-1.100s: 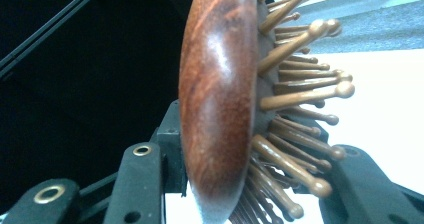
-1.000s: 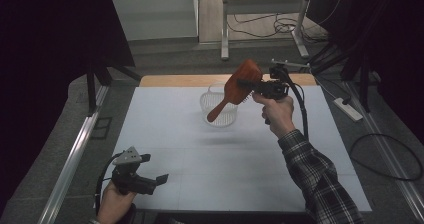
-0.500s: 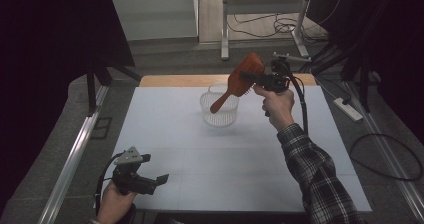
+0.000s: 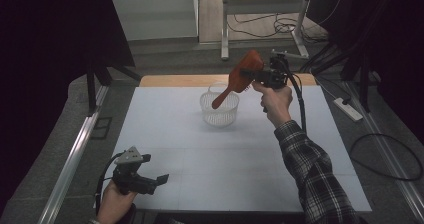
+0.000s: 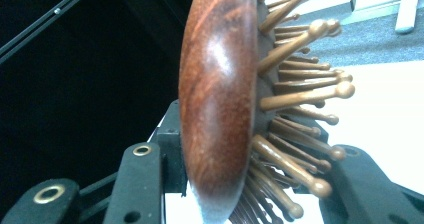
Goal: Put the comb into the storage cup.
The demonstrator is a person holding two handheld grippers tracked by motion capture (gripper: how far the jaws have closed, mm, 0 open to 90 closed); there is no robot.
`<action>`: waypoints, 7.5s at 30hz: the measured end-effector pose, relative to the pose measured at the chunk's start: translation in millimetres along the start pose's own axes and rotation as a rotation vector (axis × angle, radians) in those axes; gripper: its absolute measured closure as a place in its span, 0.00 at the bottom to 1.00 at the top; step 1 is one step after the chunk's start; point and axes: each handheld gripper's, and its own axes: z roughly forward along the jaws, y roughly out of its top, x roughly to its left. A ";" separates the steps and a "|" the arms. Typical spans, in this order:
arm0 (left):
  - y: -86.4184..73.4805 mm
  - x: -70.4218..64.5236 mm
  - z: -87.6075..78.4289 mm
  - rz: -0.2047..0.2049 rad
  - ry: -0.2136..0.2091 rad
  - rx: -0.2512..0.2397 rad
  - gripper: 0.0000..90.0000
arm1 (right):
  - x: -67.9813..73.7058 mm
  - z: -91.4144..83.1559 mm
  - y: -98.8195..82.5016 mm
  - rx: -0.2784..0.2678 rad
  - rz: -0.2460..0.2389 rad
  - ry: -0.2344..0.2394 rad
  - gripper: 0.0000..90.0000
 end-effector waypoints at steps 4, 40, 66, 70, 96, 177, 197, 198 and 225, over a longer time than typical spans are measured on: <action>-0.1 0.4 -0.3 -0.001 -0.001 0.001 0.00 | -0.6 4.1 -1.4 0.001 -0.005 -0.012 0.60; 0.7 1.6 1.4 -0.030 0.023 0.021 0.00 | -6.3 41.3 -38.6 0.071 -0.017 -0.061 0.59; 1.2 2.1 2.2 -0.031 0.018 0.027 0.01 | -18.9 51.2 -59.8 0.076 0.025 -0.078 0.56; 1.5 2.0 2.5 -0.029 0.019 0.030 0.01 | -20.9 51.0 -61.2 0.073 0.033 -0.079 0.55; 2.1 2.4 3.8 -0.032 0.017 0.037 0.01 | -24.6 53.3 -66.8 0.080 -0.015 -0.111 0.45; 1.3 4.6 1.1 -0.061 0.020 0.011 0.00 | -2.7 26.2 -67.0 0.240 -0.404 -0.115 0.00; 1.3 4.5 0.8 -0.055 0.020 0.012 0.00 | -2.4 10.5 -80.9 0.254 -0.461 -0.104 0.00; 1.3 4.5 0.9 -0.054 0.020 0.013 0.00 | -2.5 10.0 -81.9 0.257 -0.464 -0.104 0.00; 0.8 4.6 0.7 -0.056 0.018 0.011 0.00 | -3.4 -4.2 -100.9 0.324 -0.525 -0.122 0.00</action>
